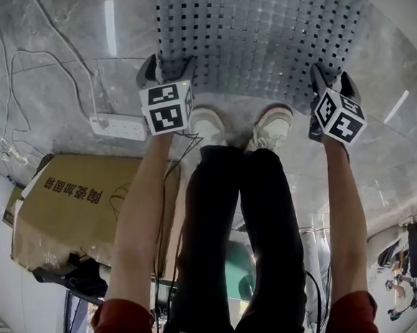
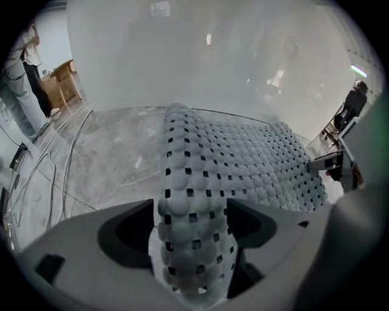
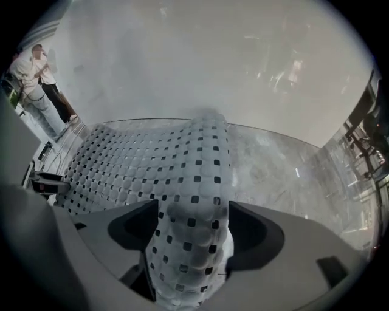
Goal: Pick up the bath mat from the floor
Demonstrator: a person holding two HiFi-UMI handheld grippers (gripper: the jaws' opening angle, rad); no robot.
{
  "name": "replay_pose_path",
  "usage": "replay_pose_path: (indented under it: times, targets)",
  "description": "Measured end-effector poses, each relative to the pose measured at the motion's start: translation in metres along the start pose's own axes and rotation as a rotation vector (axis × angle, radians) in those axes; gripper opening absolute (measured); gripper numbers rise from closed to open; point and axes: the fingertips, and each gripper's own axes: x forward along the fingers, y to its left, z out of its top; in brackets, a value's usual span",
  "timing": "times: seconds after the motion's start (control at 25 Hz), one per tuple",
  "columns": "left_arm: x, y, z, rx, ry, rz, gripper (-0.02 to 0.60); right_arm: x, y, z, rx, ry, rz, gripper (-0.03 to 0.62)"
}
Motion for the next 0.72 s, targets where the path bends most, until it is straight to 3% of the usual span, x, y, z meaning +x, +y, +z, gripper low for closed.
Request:
replay_pose_path:
  times: [0.52, 0.72]
  targets:
    - [0.015, 0.001, -0.004, -0.013, 0.032, -0.002, 0.353, 0.019, -0.010, -0.012, 0.064, 0.056, -0.023, 0.356]
    - [0.009, -0.002, -0.004, -0.016, 0.042, -0.017, 0.347, 0.010, -0.010, -0.013, 0.050, 0.066, -0.035, 0.325]
